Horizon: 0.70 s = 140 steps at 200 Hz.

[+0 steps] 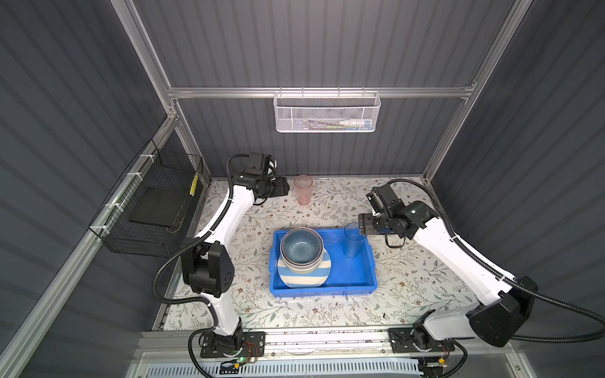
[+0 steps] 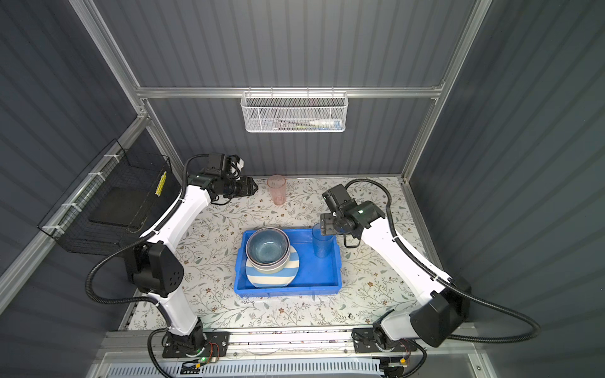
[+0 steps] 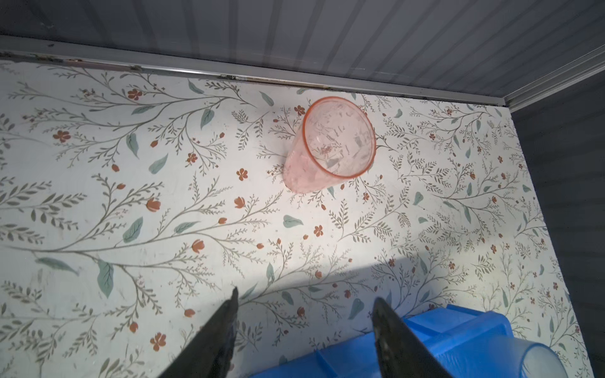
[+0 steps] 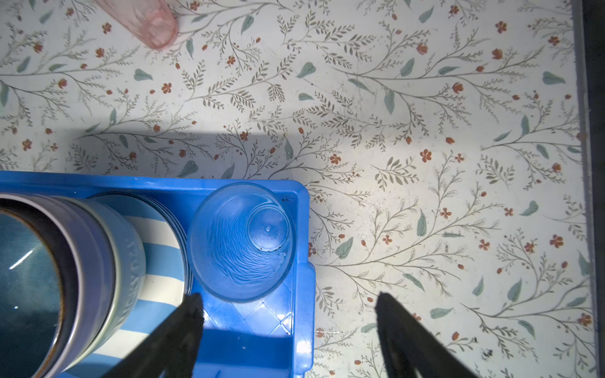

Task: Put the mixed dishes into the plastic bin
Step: 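Open the right gripper and raise it while the left gripper grasps the pink tumbler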

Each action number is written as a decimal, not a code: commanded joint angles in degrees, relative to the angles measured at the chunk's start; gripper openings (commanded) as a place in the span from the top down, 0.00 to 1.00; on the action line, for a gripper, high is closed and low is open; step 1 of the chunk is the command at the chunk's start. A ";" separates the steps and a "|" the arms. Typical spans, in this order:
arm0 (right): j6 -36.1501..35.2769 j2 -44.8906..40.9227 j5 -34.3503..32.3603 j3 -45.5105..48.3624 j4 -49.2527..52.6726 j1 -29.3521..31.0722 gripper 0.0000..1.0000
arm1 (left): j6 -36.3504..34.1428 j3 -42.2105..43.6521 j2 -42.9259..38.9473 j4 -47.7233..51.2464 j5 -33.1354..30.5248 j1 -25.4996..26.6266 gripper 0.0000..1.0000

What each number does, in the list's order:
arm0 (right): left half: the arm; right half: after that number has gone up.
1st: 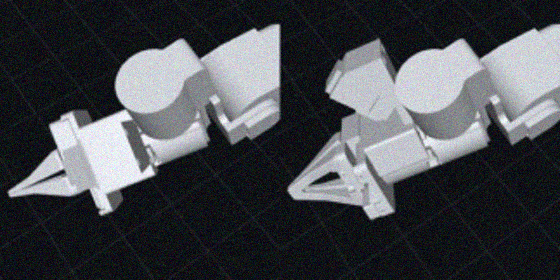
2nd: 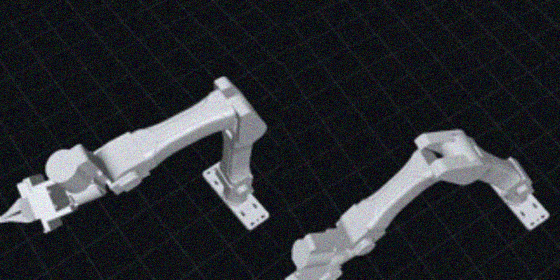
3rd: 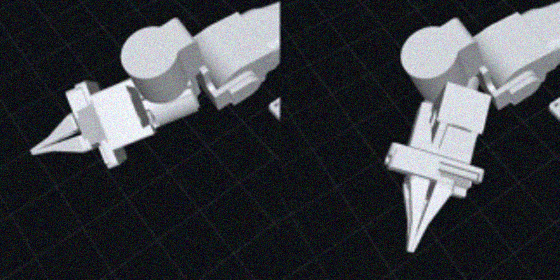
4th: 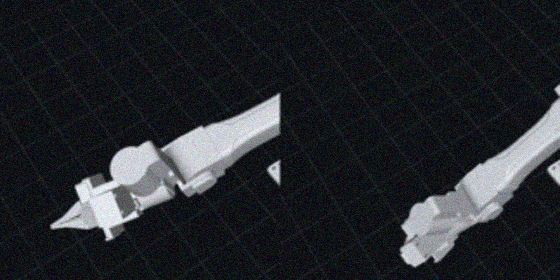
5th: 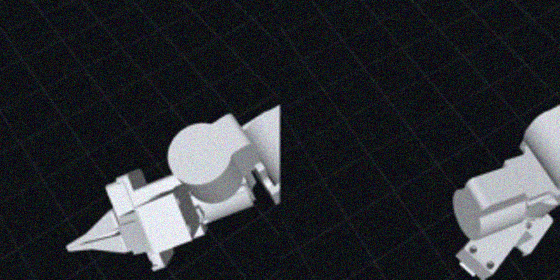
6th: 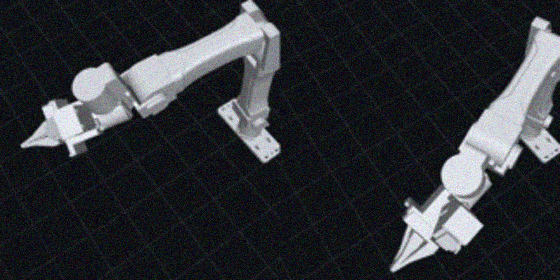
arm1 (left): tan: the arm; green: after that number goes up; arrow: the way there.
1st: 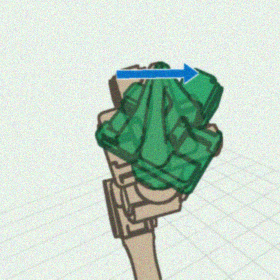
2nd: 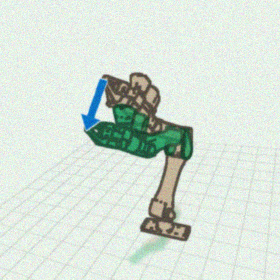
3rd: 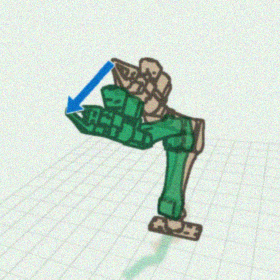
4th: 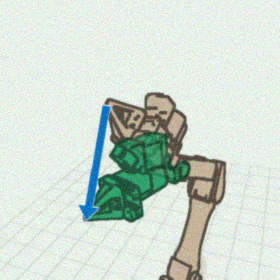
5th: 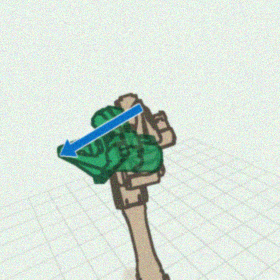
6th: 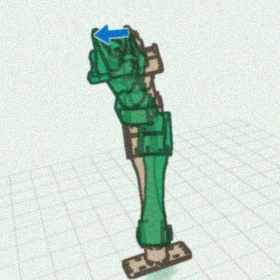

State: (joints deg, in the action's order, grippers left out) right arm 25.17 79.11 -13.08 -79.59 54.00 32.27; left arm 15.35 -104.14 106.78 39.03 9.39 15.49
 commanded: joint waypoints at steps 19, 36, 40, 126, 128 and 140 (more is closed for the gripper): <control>-0.36 -4.30 1.05 2.11 -0.25 -0.14 0.09 | -3.69 -13.55 10.84 3.97 8.16 -1.75 0.43; -0.64 -5.74 1.23 2.69 -0.40 -0.21 0.08 | -4.56 -19.24 15.75 5.61 10.78 -1.85 0.43; -0.71 -5.95 1.14 2.78 -0.39 -0.25 0.08 | -4.73 -20.51 16.80 6.02 11.57 -1.81 0.44; 0.85 -10.66 2.61 4.47 0.36 -0.22 0.07 | -6.48 -34.00 30.59 8.97 14.01 -1.88 0.46; 0.87 -10.76 2.60 4.52 0.40 -0.20 0.07 | -6.39 -34.13 30.77 8.92 13.95 -1.87 0.46; 1.15 -11.24 2.68 4.81 0.37 -0.24 0.07 | -6.08 -34.56 31.54 8.68 13.74 -1.86 0.47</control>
State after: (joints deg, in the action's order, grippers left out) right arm 25.52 69.28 -11.07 -75.59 53.65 32.27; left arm 10.46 -136.03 136.68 46.15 21.67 13.78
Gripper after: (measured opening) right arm 0.933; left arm 0.537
